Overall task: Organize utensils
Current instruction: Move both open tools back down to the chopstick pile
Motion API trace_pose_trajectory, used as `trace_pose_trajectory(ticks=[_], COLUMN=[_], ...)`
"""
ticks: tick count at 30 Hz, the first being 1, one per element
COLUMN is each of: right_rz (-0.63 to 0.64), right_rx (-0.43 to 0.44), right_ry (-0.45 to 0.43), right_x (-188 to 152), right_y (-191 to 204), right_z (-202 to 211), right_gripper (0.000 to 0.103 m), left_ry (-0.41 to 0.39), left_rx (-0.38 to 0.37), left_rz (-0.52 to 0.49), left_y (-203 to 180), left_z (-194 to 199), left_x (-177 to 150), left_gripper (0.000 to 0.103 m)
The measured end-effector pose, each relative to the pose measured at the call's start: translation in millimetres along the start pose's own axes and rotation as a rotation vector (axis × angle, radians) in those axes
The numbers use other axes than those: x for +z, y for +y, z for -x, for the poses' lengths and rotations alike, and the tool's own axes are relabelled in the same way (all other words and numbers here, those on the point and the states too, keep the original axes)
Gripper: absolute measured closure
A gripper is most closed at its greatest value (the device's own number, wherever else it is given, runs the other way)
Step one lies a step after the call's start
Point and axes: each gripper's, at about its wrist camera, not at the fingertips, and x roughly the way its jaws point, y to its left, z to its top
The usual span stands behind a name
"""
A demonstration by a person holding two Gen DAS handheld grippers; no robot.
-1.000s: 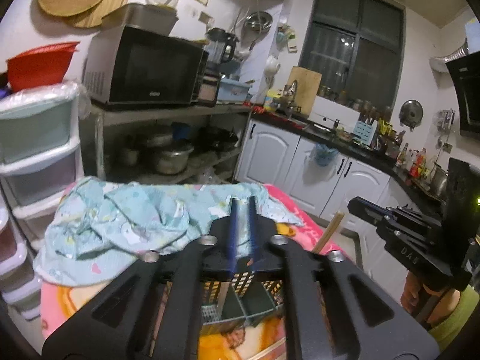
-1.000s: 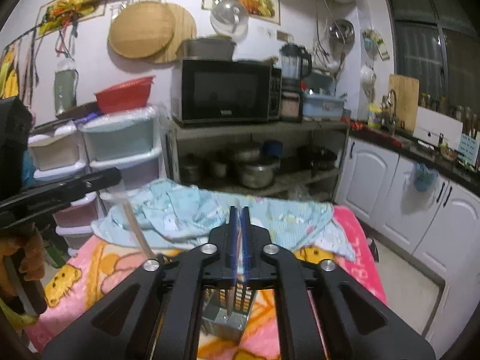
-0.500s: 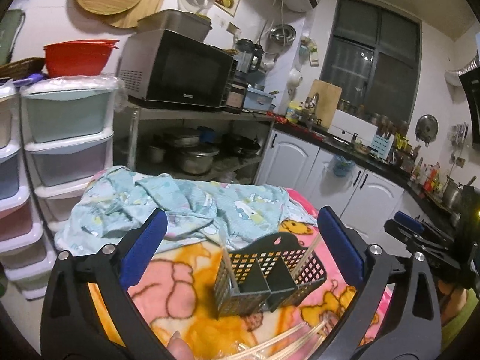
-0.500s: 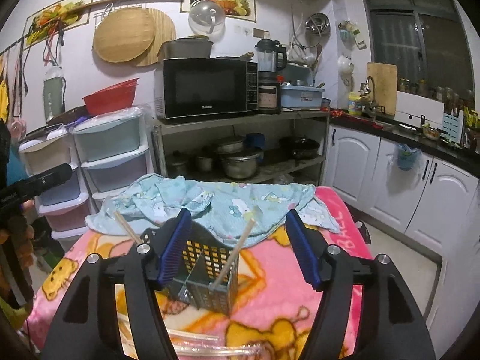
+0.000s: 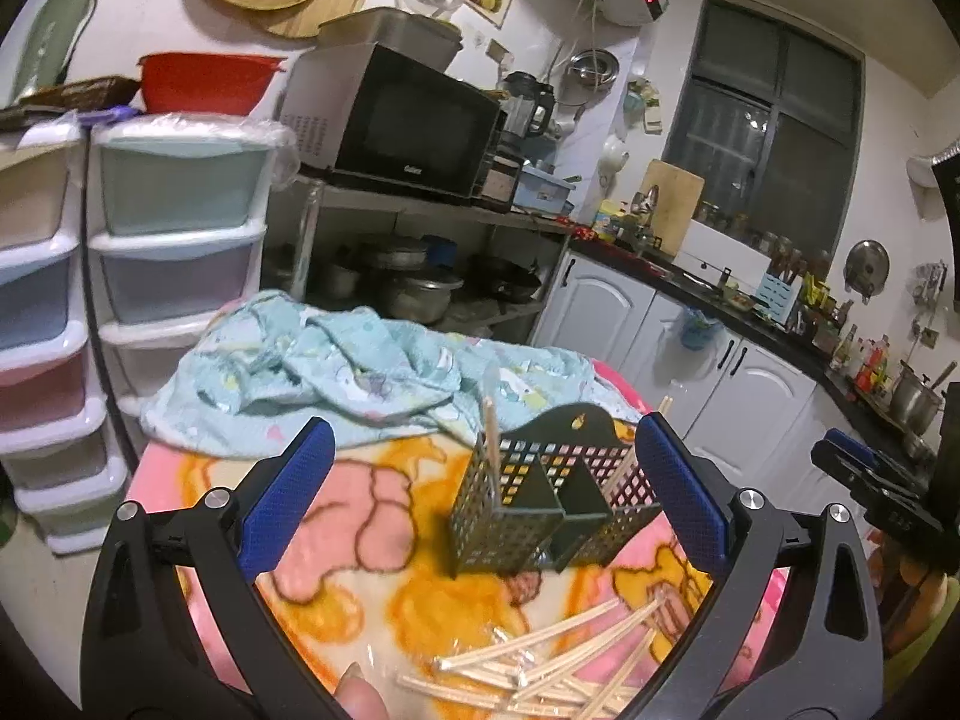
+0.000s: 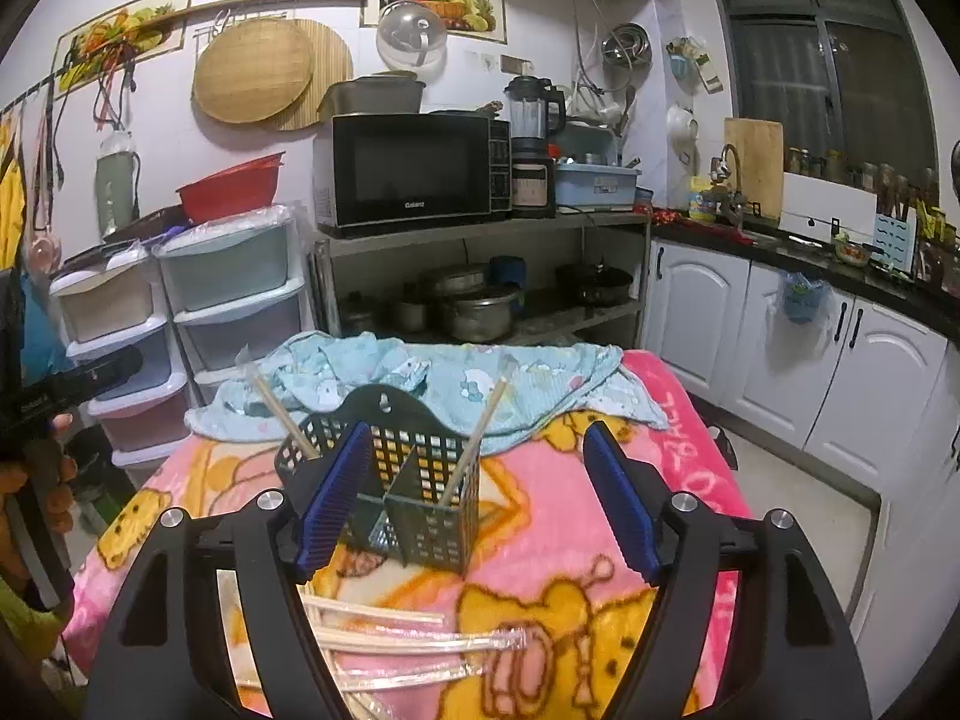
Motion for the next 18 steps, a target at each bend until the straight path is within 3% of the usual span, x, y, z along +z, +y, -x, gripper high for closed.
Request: trace_pose_trajectory(ticks=[18], right_rz=[0.013], right_rx=[0.002], right_ry=[0.095], right_x=[-47.4], right_y=[1.5], right_z=[8.9], right_gripper=[0.030], left_ry=[0.104], left_rx=[0.019], left_rz=[-0.004], left_y=[8.2], left_z=[2.6], left_x=[-47.0], left_gripper=[0.011])
